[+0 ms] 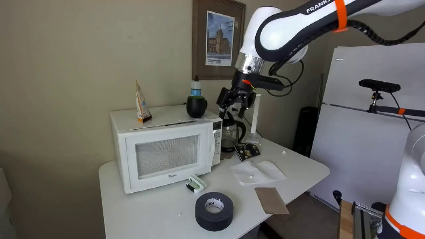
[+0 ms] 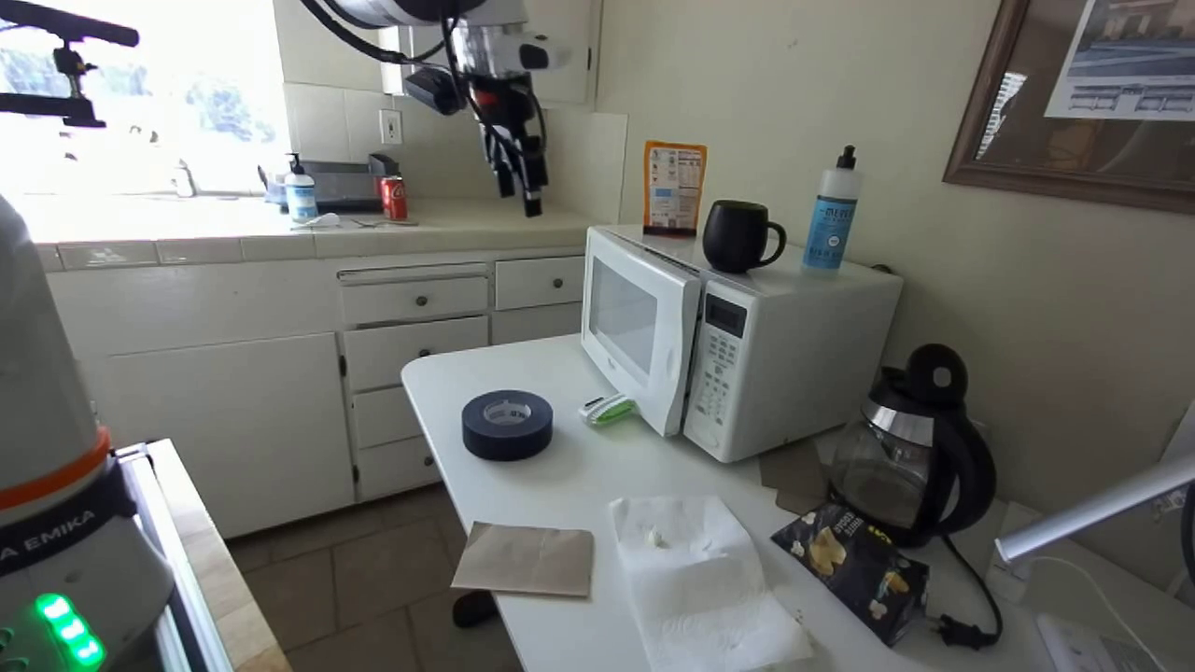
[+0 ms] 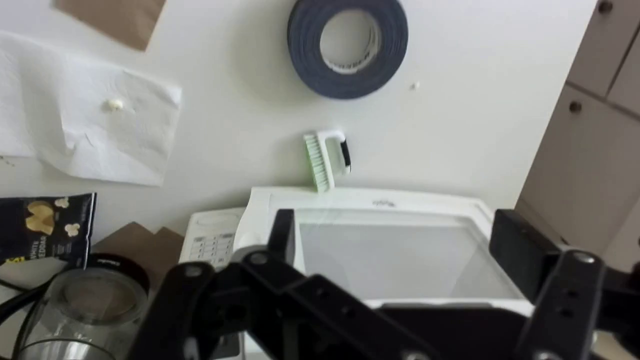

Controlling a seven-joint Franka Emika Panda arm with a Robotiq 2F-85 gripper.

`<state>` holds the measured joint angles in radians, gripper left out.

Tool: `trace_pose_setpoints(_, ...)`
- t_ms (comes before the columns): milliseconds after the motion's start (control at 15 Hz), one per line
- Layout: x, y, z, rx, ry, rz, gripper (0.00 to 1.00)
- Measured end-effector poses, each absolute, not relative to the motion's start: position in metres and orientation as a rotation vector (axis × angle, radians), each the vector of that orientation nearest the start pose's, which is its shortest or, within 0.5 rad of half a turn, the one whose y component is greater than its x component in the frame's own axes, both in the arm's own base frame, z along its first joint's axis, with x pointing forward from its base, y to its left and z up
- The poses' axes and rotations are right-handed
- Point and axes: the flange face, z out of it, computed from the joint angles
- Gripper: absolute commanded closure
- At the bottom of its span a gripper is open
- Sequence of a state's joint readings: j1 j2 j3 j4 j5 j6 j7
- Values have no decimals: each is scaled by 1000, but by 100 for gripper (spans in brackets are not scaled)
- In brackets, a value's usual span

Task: Lift up the thing

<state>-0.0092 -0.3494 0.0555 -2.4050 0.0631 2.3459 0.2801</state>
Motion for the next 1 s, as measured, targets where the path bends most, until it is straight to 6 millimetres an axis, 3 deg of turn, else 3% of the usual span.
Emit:
trace_pose_setpoints(267,471,-98,438,-2804,578,-591,0)
trace_pose_setpoints(667,446,-244,371,-2549,878,-613,0)
trace_pose_setpoints(800,440,-274,360,-2506,936,-597,0)
trace_pose_setpoints(1000,446,-277,359,-2503,940,-596,0)
